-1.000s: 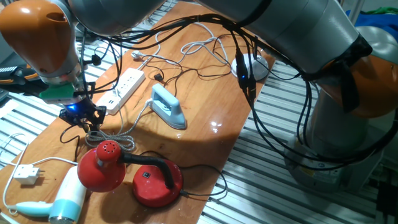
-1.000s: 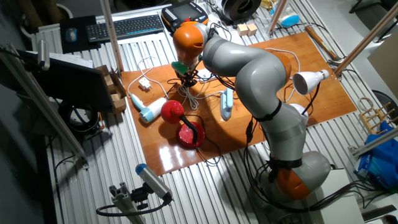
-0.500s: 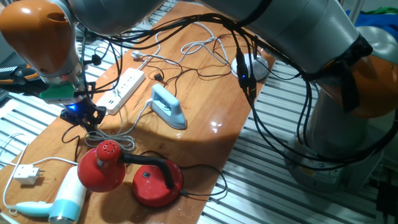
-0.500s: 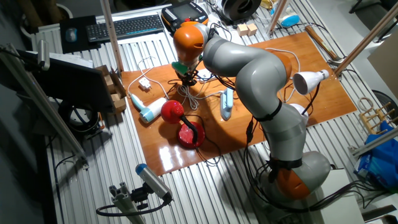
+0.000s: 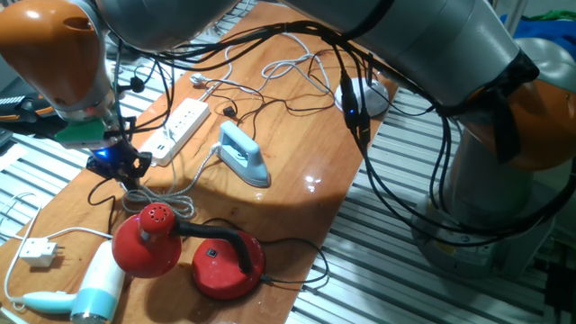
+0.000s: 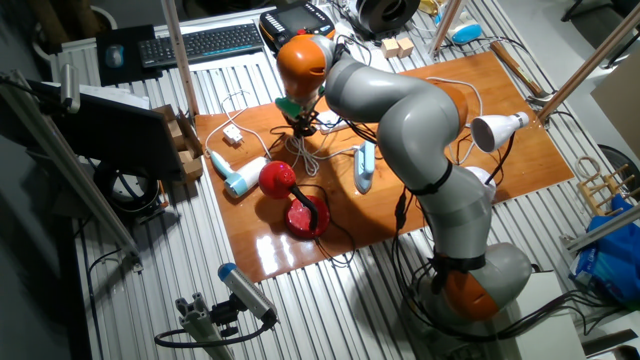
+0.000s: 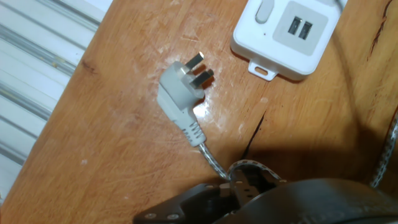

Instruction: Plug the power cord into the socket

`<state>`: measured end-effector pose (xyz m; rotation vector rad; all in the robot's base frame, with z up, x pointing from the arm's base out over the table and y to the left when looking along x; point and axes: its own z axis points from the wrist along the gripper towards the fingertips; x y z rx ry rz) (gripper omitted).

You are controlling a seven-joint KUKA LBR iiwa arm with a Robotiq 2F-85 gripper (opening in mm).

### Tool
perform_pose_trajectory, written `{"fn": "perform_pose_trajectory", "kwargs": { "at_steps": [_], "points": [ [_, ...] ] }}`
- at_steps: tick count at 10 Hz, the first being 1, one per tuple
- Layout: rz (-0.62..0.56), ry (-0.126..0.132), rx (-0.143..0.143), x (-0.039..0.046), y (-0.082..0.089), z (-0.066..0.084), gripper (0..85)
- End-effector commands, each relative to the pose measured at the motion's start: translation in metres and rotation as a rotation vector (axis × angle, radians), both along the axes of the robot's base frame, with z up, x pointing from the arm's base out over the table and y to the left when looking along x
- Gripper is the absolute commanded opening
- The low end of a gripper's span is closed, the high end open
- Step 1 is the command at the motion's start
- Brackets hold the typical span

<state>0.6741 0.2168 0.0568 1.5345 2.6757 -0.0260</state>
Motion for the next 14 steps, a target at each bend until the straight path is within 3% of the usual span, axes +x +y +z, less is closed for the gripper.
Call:
{"fn": "perform_pose_trajectory", "kwargs": {
  "at_steps": [1, 5, 7, 10, 12, 14],
  "points": [
    [0.003, 0.005, 0.002, -0.0007, 0.000, 0.001, 0.0],
    [0.004, 0.015, 0.006, -0.0016, -0.001, 0.006, 0.0],
    [-0.001, 0.027, 0.029, 0.0016, -0.007, 0.017, 0.0],
    [-0.009, 0.031, 0.042, 0.0031, -0.013, 0.028, 0.0],
    [-0.013, 0.030, 0.042, 0.0031, -0.017, 0.036, 0.0],
    [-0.012, 0.025, 0.013, 0.0079, -0.021, 0.050, 0.0]
  ]
}}
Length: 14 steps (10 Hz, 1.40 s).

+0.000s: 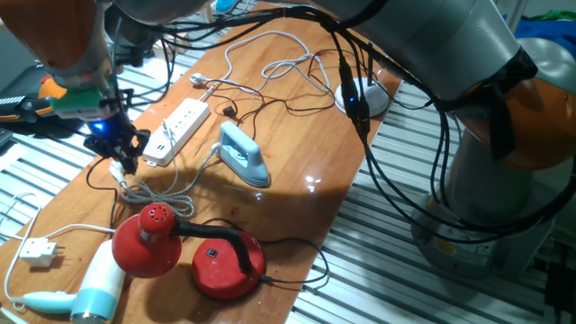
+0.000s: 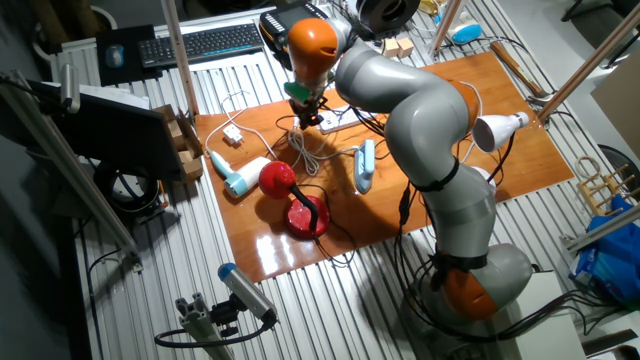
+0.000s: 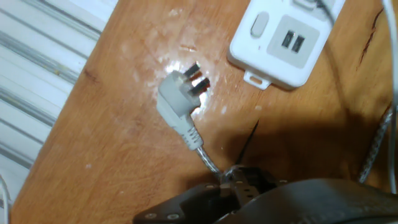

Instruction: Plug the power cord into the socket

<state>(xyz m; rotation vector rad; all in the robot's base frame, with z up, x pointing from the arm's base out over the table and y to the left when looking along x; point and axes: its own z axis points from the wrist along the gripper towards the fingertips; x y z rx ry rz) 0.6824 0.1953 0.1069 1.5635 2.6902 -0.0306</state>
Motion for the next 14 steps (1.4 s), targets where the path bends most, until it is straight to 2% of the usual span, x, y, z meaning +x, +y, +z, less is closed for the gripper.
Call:
{"fn": "perform_pose_trajectory", "kwargs": {
  "at_steps": [1, 2, 3, 5, 7, 11, 14],
  "points": [
    [0.006, -0.001, -0.009, 0.0022, -0.003, 0.001, 0.0],
    [0.008, -0.004, -0.005, 0.0045, -0.007, 0.004, 0.0],
    [0.007, 0.003, 0.017, 0.0061, -0.012, 0.011, 0.0],
    [0.013, 0.019, 0.024, 0.0061, -0.022, 0.023, 0.0],
    [0.018, 0.023, 0.041, 0.0065, -0.034, 0.031, 0.0],
    [0.016, 0.025, 0.007, 0.0014, -0.062, 0.049, 0.0],
    [0.025, 0.039, 0.015, -0.0015, -0.081, 0.055, 0.0]
  ]
}}
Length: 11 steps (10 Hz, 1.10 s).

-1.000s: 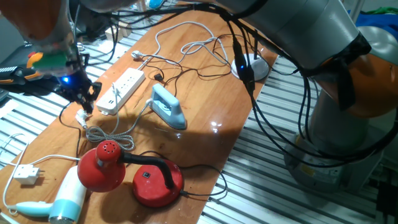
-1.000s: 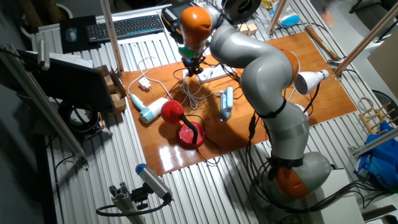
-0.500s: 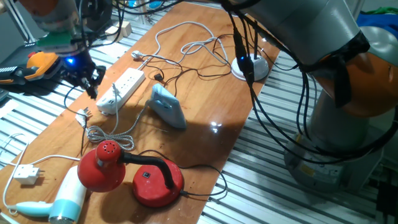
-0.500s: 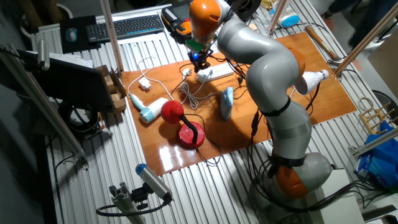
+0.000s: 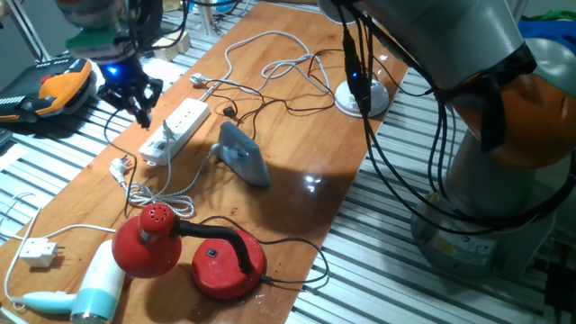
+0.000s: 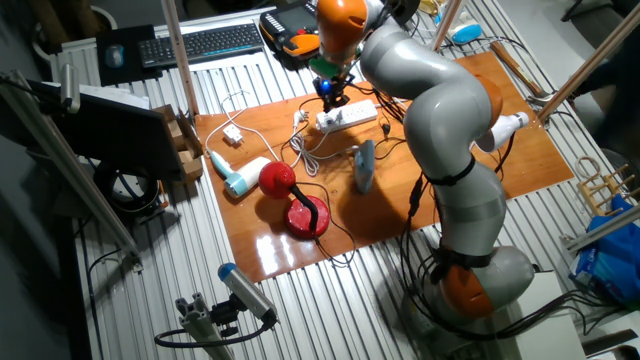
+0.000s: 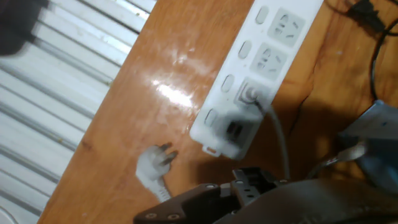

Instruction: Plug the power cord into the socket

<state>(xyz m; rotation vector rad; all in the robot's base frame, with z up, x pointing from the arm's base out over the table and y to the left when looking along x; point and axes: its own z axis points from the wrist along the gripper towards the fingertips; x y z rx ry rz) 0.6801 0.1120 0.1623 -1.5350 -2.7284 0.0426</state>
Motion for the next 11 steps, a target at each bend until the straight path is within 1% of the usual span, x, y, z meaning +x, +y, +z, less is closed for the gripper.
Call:
{"fn": "perform_pose_trajectory", "kwargs": {
  "at_steps": [1, 4, 6, 8, 9, 11],
  "points": [
    [0.008, 0.002, -0.001, -0.0015, -0.005, 0.000, 0.0],
    [0.028, 0.014, -0.002, -0.0051, -0.021, -0.002, 0.0],
    [0.060, 0.020, -0.026, -0.0061, -0.032, -0.003, 0.0],
    [0.073, 0.024, -0.036, -0.0059, -0.038, -0.007, 0.0],
    [0.063, 0.025, -0.024, -0.0061, -0.043, -0.010, 0.0],
    [-0.026, 0.038, 0.019, -0.0055, -0.052, -0.013, 0.0]
  ]
}}
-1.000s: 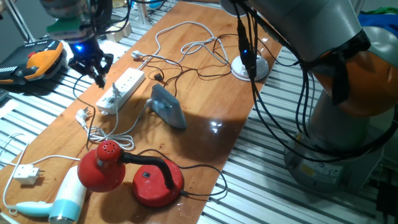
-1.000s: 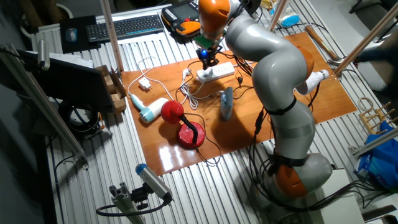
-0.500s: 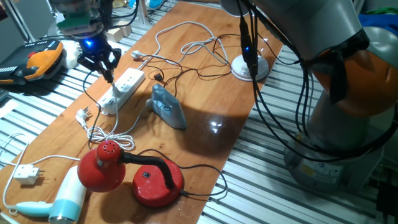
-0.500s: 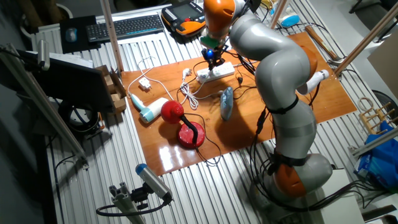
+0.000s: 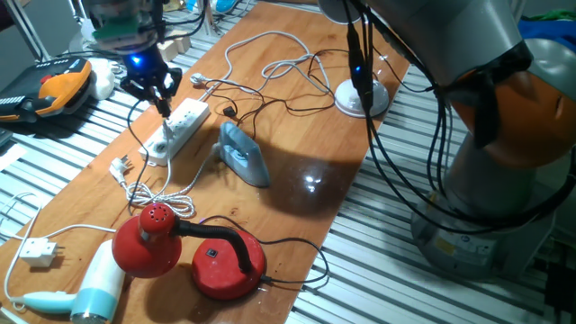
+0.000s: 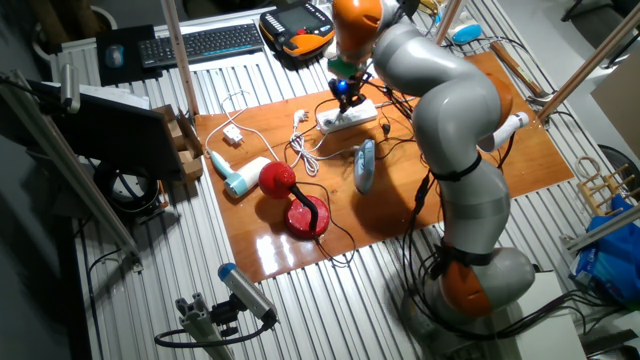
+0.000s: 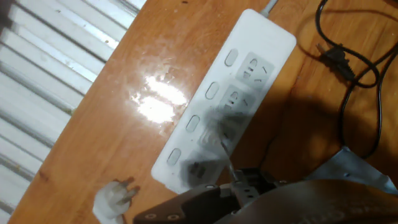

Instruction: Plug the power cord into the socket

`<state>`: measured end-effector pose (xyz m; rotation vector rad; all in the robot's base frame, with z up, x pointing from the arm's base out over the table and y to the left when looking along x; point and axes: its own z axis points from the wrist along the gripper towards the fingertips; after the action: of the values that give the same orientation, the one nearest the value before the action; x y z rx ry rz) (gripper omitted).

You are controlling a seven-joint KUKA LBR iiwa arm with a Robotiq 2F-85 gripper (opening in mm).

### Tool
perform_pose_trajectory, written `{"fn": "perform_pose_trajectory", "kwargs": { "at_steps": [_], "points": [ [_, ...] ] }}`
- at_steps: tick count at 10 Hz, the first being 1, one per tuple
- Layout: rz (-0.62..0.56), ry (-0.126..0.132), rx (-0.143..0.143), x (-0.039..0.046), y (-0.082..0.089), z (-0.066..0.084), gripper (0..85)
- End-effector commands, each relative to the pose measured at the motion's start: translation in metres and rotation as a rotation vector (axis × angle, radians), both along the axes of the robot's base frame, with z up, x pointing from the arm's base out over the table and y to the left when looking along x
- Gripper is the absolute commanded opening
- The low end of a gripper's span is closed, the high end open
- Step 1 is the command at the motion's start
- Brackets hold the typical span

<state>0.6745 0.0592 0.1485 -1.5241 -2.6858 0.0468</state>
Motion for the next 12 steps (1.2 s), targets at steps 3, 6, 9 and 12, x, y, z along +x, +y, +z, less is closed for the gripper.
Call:
{"fn": "perform_pose_trajectory", "kwargs": {
  "at_steps": [3, 6, 9, 12],
  "points": [
    [-0.122, -0.007, -0.015, -0.0011, -0.0062, -0.0043, 0.0],
    [-0.116, -0.019, -0.004, -0.0015, -0.0075, -0.0050, 0.0],
    [-0.165, -0.015, 0.003, -0.0015, -0.0075, -0.0050, 0.0],
    [-0.288, -0.034, 0.006, -0.0015, -0.0075, -0.0050, 0.0]
  ]
}}
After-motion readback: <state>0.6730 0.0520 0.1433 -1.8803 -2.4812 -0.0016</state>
